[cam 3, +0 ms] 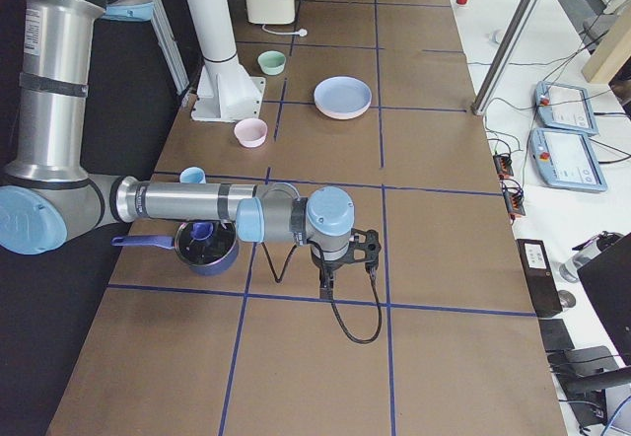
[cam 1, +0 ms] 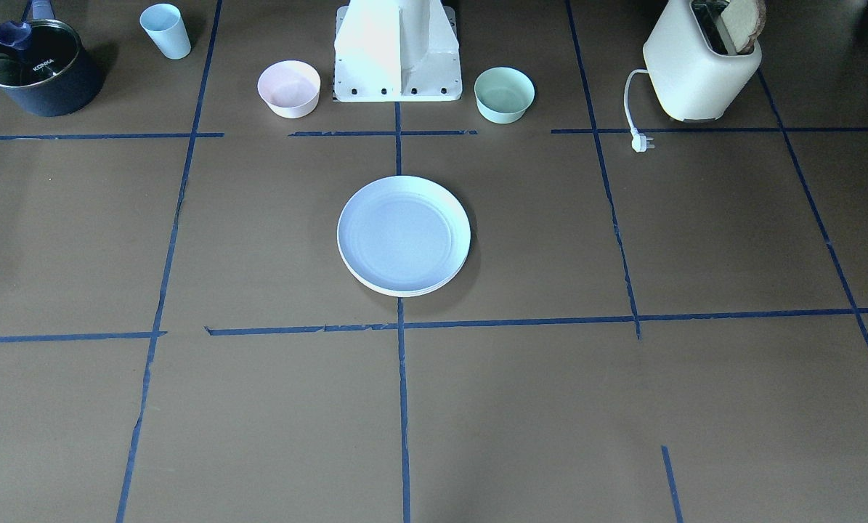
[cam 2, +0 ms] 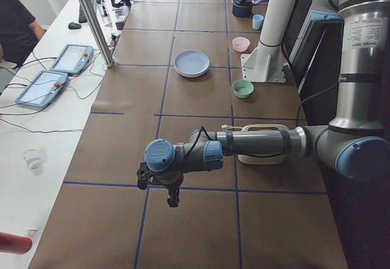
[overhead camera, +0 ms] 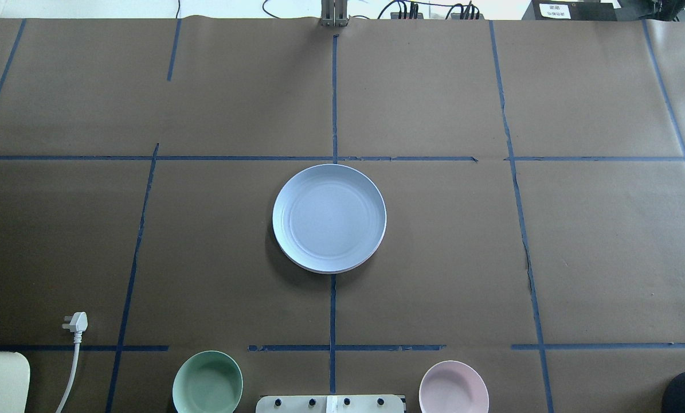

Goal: Stack three plates with pink and blue

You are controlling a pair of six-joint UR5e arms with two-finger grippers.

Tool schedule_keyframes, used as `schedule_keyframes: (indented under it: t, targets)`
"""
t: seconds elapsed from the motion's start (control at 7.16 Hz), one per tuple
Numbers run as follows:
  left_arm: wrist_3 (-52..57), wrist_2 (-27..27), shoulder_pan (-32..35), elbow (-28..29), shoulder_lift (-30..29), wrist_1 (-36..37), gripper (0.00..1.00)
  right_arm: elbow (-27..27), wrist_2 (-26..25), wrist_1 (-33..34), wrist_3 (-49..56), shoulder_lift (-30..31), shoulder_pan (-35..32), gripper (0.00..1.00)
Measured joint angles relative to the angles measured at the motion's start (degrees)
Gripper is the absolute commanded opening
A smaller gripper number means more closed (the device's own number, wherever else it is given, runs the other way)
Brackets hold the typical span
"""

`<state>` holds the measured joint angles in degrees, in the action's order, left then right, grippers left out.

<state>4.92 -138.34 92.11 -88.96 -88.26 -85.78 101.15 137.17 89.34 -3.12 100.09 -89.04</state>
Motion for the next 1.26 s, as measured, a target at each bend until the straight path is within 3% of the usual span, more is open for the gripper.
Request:
schedule_keyframes:
  t: [1.26]
  targets:
    - [0.0,0.0,0.0,-0.42,-0.07,0.0,1.0,-0.65,-2.15,0.71,3.18,0.17,0.05,1.0]
